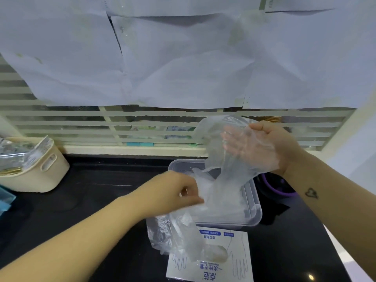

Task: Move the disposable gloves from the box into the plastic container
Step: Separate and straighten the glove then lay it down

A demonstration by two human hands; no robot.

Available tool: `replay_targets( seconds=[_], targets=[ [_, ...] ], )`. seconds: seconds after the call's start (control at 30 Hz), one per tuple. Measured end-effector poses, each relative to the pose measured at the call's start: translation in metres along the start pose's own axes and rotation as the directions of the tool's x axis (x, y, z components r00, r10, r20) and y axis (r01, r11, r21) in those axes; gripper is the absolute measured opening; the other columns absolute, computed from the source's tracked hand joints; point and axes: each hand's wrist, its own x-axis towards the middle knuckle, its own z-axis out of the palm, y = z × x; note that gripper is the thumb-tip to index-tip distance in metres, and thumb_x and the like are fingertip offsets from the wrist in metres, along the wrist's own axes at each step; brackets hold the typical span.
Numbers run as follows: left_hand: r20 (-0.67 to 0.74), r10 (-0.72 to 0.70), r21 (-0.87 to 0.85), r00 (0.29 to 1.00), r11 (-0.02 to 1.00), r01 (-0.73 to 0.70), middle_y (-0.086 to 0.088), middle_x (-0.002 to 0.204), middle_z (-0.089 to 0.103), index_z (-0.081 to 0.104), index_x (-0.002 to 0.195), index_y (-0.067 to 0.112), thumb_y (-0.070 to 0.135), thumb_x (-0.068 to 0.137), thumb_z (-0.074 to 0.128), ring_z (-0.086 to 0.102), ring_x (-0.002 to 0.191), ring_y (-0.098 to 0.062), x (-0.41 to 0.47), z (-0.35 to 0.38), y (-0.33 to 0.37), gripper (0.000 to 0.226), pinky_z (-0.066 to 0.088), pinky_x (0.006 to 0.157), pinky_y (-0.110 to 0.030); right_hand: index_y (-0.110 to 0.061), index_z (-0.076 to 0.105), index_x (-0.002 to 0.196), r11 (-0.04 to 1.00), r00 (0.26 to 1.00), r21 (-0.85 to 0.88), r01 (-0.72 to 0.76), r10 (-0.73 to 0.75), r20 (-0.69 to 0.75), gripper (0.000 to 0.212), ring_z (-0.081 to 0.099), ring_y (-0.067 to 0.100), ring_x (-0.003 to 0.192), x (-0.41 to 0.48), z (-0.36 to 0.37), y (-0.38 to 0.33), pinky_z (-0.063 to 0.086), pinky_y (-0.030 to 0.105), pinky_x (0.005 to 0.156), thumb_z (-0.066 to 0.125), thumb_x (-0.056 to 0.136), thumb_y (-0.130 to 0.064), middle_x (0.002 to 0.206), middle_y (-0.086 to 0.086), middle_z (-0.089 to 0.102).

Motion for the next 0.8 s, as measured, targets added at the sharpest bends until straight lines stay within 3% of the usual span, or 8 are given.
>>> replay_targets(
  seconds=[0.13,0.2,0.27,0.43,0.57,0.6,0.67,0.8],
  targets=[
    [0.035,-0.278,-0.636,0.96,0.735,0.236,0.015,0.114,0.061,0.045,0.141,0.028,0.073,0.07,0.057,0.06,0.106,-0.003,0.012,-0.009,-0.016,0.085,0.051,0.096,-0.03,0.003,0.07,0.108,1.0,1.0,-0.003,-0.015,0.015,0.017,0.039,0.07,0.026,0.097,0.0,0.005,0.005,0.059,0.038,0.072,0.047,0.084,-0.019,0.113,0.016,0.068],
    [0.101,-0.27,-0.791,0.958,0.562,0.241,0.016,0.131,0.048,0.013,0.154,0.031,0.067,0.07,0.064,0.051,0.123,-0.009,0.021,-0.004,-0.017,0.105,0.046,0.102,-0.029,0.003,0.068,0.111,0.999,0.999,0.012,-0.033,0.033,0.016,0.04,0.071,0.025,0.09,0.001,0.006,0.006,0.06,0.037,0.067,0.039,0.093,-0.019,0.106,0.015,0.07],
    [0.052,-0.251,-0.821,0.967,0.541,0.185,0.019,0.136,0.042,0.01,0.152,0.04,0.066,0.068,0.074,0.049,0.126,-0.008,0.031,0.0,-0.014,0.11,0.043,0.106,-0.033,0.002,0.06,0.119,0.997,0.996,0.02,-0.08,0.079,0.041,0.042,0.071,0.025,0.089,0.001,0.005,0.009,0.059,0.037,0.068,0.034,0.098,-0.023,0.107,0.015,0.069],
    [-0.115,-0.278,-0.835,0.954,0.548,0.059,0.014,0.108,0.069,0.054,0.126,0.028,0.045,0.083,0.068,0.066,0.094,-0.006,0.053,-0.01,-0.003,0.049,0.049,0.075,-0.021,0.001,0.063,0.109,0.977,0.979,-0.066,-0.204,0.202,-0.041,0.033,0.069,0.026,0.086,0.01,-0.015,0.028,0.055,0.037,0.076,0.043,0.093,-0.02,0.099,0.015,0.069],
    [-0.187,-0.444,-0.79,0.877,0.598,0.134,0.001,0.077,0.07,0.068,0.097,0.009,0.029,0.094,0.061,0.066,0.07,-0.007,0.069,-0.014,-0.011,0.021,0.052,0.064,-0.021,-0.001,0.066,0.097,0.938,0.958,-0.255,-0.237,0.181,-0.222,0.022,0.067,0.022,0.071,0.025,-0.032,0.041,0.054,0.031,0.061,0.047,0.096,-0.013,0.085,0.012,0.067],
    [-0.183,-0.472,-0.745,0.863,0.639,0.191,-0.001,0.067,0.062,0.065,0.09,0.003,0.028,0.095,0.06,0.058,0.056,-0.005,0.071,-0.013,-0.016,0.026,0.049,0.056,-0.017,0.0,0.066,0.095,0.85,0.952,-0.474,-0.232,0.098,-0.289,0.021,0.063,0.021,0.07,0.03,-0.036,0.045,0.053,0.03,0.06,0.049,0.096,-0.013,0.083,0.012,0.065],
    [-0.13,-0.488,-0.584,0.863,0.741,0.331,-0.001,0.062,0.052,0.056,0.078,0.008,0.03,0.096,0.059,0.049,0.049,-0.006,0.074,-0.01,-0.025,0.028,0.044,0.051,-0.018,0.002,0.066,0.085,0.421,0.941,-0.882,-0.212,-0.156,-0.301,0.025,0.059,0.024,0.067,0.036,-0.041,0.052,0.048,0.028,0.062,0.054,0.094,-0.018,0.076,0.014,0.063],
    [-0.101,-0.534,-0.104,0.84,0.845,0.525,0.005,0.088,0.063,0.062,0.096,0.022,0.043,0.09,0.06,0.058,0.078,-0.015,0.075,0.003,-0.044,0.022,0.045,0.065,-0.029,-0.018,0.053,0.08,-0.206,0.915,-0.96,-0.189,-0.392,-0.097,0.018,0.057,0.019,0.066,0.042,-0.049,0.069,0.04,0.033,0.074,0.046,0.096,-0.024,0.068,0.0,0.059]
  ],
)
